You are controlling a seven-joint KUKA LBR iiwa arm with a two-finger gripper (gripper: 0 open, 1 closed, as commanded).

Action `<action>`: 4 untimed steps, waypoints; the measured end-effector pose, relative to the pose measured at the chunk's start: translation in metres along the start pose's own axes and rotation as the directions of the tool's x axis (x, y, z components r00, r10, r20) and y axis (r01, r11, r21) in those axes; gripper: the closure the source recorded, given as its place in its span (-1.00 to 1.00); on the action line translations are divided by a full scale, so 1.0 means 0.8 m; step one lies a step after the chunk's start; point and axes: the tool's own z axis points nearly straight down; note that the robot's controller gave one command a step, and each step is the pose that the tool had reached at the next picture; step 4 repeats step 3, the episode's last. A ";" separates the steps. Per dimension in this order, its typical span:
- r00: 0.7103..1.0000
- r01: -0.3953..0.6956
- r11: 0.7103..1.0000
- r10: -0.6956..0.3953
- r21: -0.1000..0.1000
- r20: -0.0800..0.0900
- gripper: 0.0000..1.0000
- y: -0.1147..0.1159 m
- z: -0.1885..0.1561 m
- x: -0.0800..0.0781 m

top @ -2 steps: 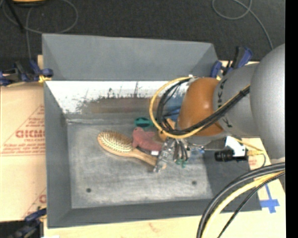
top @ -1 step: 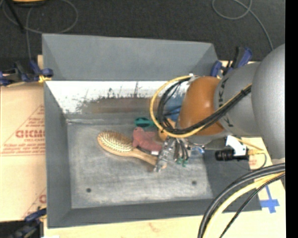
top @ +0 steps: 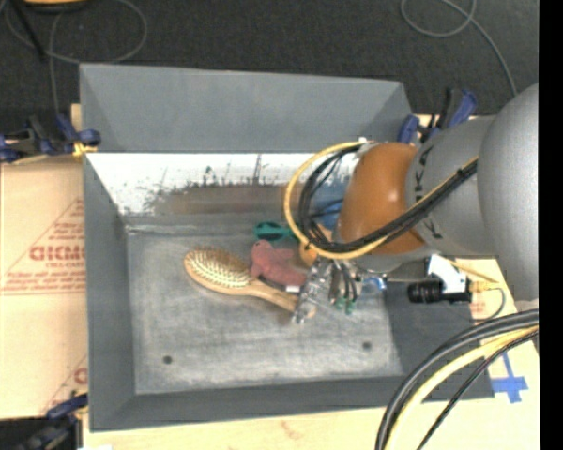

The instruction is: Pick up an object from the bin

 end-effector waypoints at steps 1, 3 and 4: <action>1.000 0.001 1.000 -0.001 0.000 -0.001 1.00 0.000 -0.003 0.000; 1.000 0.004 1.000 -0.004 0.000 -0.005 1.00 0.000 -0.029 0.000; 1.000 0.004 1.000 -0.004 0.000 -0.005 1.00 0.000 -0.029 0.000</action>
Offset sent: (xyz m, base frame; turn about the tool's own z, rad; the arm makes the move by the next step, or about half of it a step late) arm 0.0000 0.0001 0.0465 0.0000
